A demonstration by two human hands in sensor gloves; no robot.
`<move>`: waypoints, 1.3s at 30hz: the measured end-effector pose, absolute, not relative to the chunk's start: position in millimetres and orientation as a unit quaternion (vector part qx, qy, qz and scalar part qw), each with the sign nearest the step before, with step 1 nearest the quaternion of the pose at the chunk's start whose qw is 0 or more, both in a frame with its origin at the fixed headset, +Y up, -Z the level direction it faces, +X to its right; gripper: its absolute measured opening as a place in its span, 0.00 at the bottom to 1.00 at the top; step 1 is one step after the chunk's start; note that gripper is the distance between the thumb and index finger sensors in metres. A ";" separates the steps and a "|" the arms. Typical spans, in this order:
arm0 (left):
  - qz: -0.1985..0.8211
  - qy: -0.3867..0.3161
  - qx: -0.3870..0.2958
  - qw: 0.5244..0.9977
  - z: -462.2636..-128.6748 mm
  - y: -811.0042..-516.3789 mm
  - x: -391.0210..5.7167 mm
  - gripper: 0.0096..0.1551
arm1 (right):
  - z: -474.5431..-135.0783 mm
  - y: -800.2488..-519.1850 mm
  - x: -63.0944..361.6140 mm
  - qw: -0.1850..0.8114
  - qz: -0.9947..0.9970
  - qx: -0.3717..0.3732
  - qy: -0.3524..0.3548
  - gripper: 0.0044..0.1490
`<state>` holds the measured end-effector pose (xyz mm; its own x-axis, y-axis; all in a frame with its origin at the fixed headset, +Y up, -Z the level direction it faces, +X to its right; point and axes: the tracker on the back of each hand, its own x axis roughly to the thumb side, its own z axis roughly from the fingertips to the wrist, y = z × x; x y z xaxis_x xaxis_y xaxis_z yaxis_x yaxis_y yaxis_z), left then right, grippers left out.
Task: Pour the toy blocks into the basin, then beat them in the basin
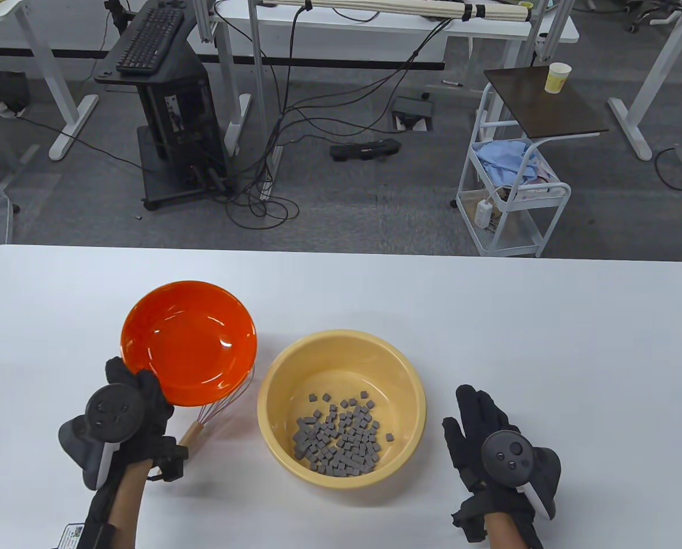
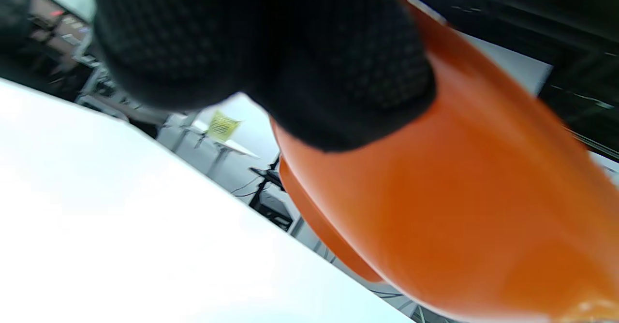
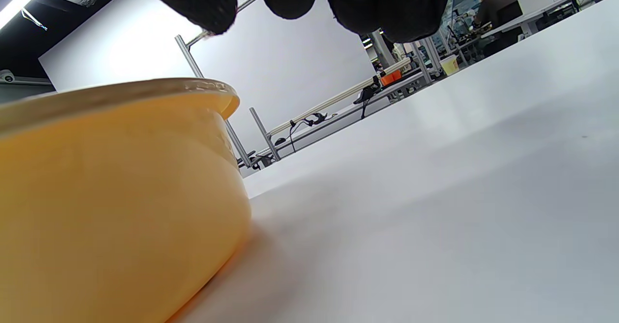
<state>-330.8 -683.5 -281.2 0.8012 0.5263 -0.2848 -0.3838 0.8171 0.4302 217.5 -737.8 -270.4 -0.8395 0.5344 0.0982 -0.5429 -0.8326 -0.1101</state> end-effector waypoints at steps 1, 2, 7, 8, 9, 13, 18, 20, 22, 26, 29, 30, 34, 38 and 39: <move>0.256 0.214 0.171 0.927 -280.4 -688.5 -340.9 0.34 | -270.5 -737.8 217.4 0.282 0.956 0.032 -0.067 0.39; 0.273 0.230 0.161 0.920 -279.0 -692.8 -350.9 0.34 | -270.6 -737.8 217.2 0.284 0.956 0.033 -0.067 0.39; 0.312 0.280 0.137 0.897 -275.1 -708.0 -376.9 0.34 | -270.3 -736.0 215.9 0.287 0.955 0.038 -0.071 0.39; 0.314 0.288 0.128 0.896 -274.6 -711.4 -380.8 0.34 | -270.3 -735.4 215.8 0.289 0.954 0.039 -0.072 0.39; 0.316 0.295 0.115 0.894 -274.5 -714.9 -383.9 0.34 | -270.3 -734.9 215.9 0.293 0.953 0.039 -0.073 0.39; 0.334 0.325 0.075 0.882 -272.6 -729.5 -394.7 0.34 | -270.5 -734.7 216.4 0.304 0.949 0.039 -0.075 0.39; 0.336 0.342 0.054 0.876 -272.5 -741.2 -402.8 0.34 | -270.9 -736.8 217.1 0.306 0.949 0.036 -0.071 0.39; 0.346 0.345 0.046 0.871 -273.8 -746.1 -403.8 0.34 | -271.0 -737.5 216.8 0.307 0.948 0.036 -0.068 0.39; 0.356 0.346 0.039 0.867 -275.6 -750.3 -405.3 0.33 | -270.9 -738.0 215.6 0.305 0.949 0.037 -0.066 0.39; 0.360 0.352 0.030 0.864 -277.1 -755.0 -408.4 0.33 | -270.6 -737.8 213.8 0.304 0.949 0.041 -0.067 0.39; 0.363 0.356 0.008 0.861 -276.7 -759.1 -412.3 0.36 | -271.1 -738.6 213.6 0.305 0.949 0.042 -0.066 0.39; 0.369 0.354 -0.005 0.860 -276.6 -759.6 -413.8 0.37 | -271.2 -738.9 213.3 0.305 0.949 0.042 -0.065 0.39; 0.387 0.336 -0.050 0.857 -273.5 -745.9 -416.6 0.45 | -271.5 -739.7 211.8 0.311 0.947 0.046 -0.060 0.40; 0.264 0.331 -0.036 0.905 -264.4 -709.6 -407.0 0.47 | -271.0 -737.9 211.2 0.311 0.947 0.048 -0.063 0.40; 0.245 0.326 -0.014 0.913 -262.3 -700.8 -402.4 0.46 | -270.9 -737.6 211.1 0.313 0.946 0.049 -0.064 0.40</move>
